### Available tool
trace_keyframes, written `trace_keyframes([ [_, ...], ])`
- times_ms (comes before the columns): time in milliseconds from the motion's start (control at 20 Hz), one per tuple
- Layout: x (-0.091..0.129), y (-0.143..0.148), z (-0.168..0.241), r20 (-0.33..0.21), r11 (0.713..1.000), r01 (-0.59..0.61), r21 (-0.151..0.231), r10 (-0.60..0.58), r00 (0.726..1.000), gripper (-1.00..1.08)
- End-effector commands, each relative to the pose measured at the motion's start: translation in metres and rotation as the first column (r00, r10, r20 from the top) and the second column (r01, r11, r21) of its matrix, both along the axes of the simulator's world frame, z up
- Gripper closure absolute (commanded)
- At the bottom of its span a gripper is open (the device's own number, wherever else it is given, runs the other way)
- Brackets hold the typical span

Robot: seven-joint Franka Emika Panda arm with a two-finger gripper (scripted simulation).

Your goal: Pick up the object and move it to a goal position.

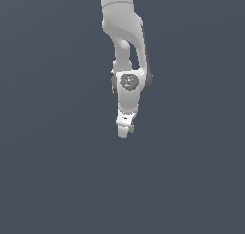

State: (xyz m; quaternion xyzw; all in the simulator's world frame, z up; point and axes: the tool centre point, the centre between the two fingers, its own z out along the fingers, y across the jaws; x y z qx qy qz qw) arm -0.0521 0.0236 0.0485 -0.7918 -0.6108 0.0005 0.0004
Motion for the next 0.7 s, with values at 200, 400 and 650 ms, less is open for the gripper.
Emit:
trace_keyframes([
  [200,0.0004,0.0000,-0.0007,0.001,1.000,0.000,0.000,0.000,1.000,1.08],
  [400,0.0004,0.0000,-0.0007,0.001,1.000,0.000,0.000,0.000,1.000,1.08],
  [650,0.0022,0.0011,0.0043,0.002,1.000,0.000,0.000,0.000,1.000,1.08],
])
